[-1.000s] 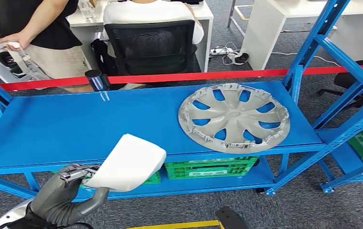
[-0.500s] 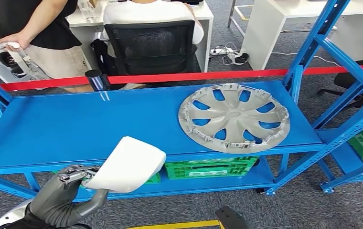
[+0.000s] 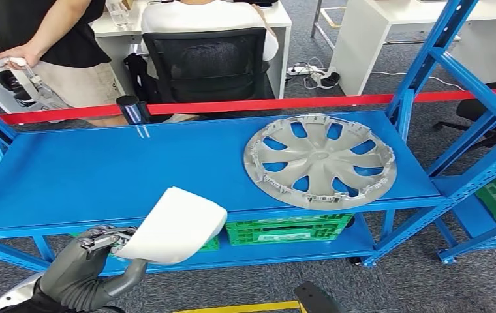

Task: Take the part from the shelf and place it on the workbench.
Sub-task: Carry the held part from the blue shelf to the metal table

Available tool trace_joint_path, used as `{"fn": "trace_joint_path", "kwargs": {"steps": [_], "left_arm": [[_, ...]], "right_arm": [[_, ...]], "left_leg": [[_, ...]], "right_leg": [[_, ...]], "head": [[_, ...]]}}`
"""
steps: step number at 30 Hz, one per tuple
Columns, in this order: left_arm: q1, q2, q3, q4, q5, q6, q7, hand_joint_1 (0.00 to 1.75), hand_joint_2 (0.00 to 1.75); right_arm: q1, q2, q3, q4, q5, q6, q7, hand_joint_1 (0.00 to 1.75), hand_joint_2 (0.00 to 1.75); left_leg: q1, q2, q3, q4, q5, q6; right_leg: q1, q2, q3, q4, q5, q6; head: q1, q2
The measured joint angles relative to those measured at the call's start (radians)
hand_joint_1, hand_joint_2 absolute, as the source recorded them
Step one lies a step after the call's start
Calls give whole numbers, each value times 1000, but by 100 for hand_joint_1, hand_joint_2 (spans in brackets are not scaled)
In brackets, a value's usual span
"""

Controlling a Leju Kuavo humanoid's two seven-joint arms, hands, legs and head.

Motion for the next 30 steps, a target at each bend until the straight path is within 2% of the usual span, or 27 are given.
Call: {"fn": "trace_joint_path", "kwargs": {"steps": [2,5,6,7,10,11,12,13,14,15,16,17,18,19,21,23,25,26,27,28,30], "left_arm": [[0,1,0,-1,0,-3,-1,175,175],[0,3,0,-6,0,-8,-8,175,175],[0,3,-1,-8,0,-10,-10,175,175],[-1,3,-1,-10,1,-11,-12,175,175],[1,3,-2,-8,0,-13,-16,175,175],[1,3,-2,-6,0,-14,-16,175,175],[2,3,-3,-5,0,-14,-16,175,175],[2,3,-3,-4,0,-14,-16,175,175],[2,3,-3,-4,0,-14,-16,175,175],[1,3,-3,-4,0,-14,-16,175,175],[2,3,-3,-4,0,-15,-17,175,175],[1,4,-3,-5,0,-16,-18,175,175],[1,4,-3,-6,-1,-17,-18,175,175],[1,4,-3,-6,-1,-18,-19,175,175],[1,4,-4,-6,-2,-19,-20,175,175],[1,4,-4,-6,-3,-20,-20,175,175],[1,4,-4,-4,-4,-21,-21,175,175],[1,4,-4,-3,-5,-21,-21,175,175],[1,4,-4,-2,-5,-22,-21,175,175],[0,4,-4,0,-6,-23,-22,175,175],[-3,5,-4,2,-7,-24,-24,175,175]], "right_arm": [[0,0,0,0,0,0,0,0,0],[0,1,0,0,1,0,0,0,0],[0,0,0,0,1,0,0,0,0],[-1,0,0,0,2,0,0,0,0],[-1,-1,0,1,3,0,1,0,0],[0,-2,0,1,3,0,1,0,0],[0,-3,0,2,3,0,1,0,0],[0,-4,0,2,3,0,1,0,0],[-1,-5,0,2,3,0,0,0,0],[-3,-3,0,2,4,0,0,0,0],[-4,-3,0,2,4,1,1,0,0],[-6,-2,1,2,4,2,1,0,0],[-7,-1,1,2,5,3,1,0,0],[-8,-3,1,2,5,3,1,0,0],[-10,-3,0,2,6,4,1,0,0],[-11,-3,0,2,6,4,0,0,0],[-11,-3,0,2,6,4,0,0,0],[-11,-3,0,3,5,4,1,0,0],[-10,-3,0,3,5,4,1,0,0],[-10,-3,0,3,4,4,1,0,0],[-11,-3,0,3,2,5,1,0,0]], "left_leg": [[-1,0,0,2,-1,2],[-1,1,13,-21,12,19],[3,3,22,-38,22,25],[8,4,30,-54,31,27],[12,8,31,-59,37,28],[15,8,29,-56,35,25],[19,8,27,-51,32,20],[25,7,25,-43,28,12],[31,7,22,-30,21,2],[33,6,16,-15,13,-10],[34,4,10,-1,5,-20],[32,3,4,10,-2,-28],[29,2,0,15,-5,-34],[30,1,-1,16,-5,-37],[33,2,-6,32,-19,-43],[33,4,-41,118,-79,-44],[31,4,-97,253,-150,-42],[30,4,-113,294,-164,-40],[29,4,-113,301,-160,-36],[27,4,-91,266,-136,-29],[21,4,-14,126,-76,-15]], "right_leg": [[-2,0,1,-2,1,2],[-3,-1,8,-14,7,14],[-1,-1,4,-1,-4,16],[0,-1,-9,31,-25,18],[-8,-1,-90,204,-110,29],[-13,-1,-106,235,-115,34],[-18,-2,-102,229,-102,41],[-24,-2,-78,185,-73,48],[-30,-3,-44,118,-45,57],[-33,-1,-17,67,-25,62],[-35,2,-1,35,-17,57],[-35,5,2,27,-20,47],[-33,8,-5,37,-23,31],[-33,8,-9,41,-24,15],[-32,6,-13,41,-21,-1],[-30,3,-18,37,-14,-13],[-24,1,-26,34,-8,-20],[-22,0,-30,34,-4,-21],[-19,0,-34,35,-2,-21],[-16,0,-37,35,1,-20],[-13,1,-39,35,8,-15]], "head": [[0,0],[0,0],[0,0],[1,0],[3,0],[2,0],[2,0],[2,0],[3,0],[5,0],[6,0],[7,0],[8,0],[7,0],[5,0],[5,0],[5,0],[5,0],[5,0],[5,0],[5,0]]}}
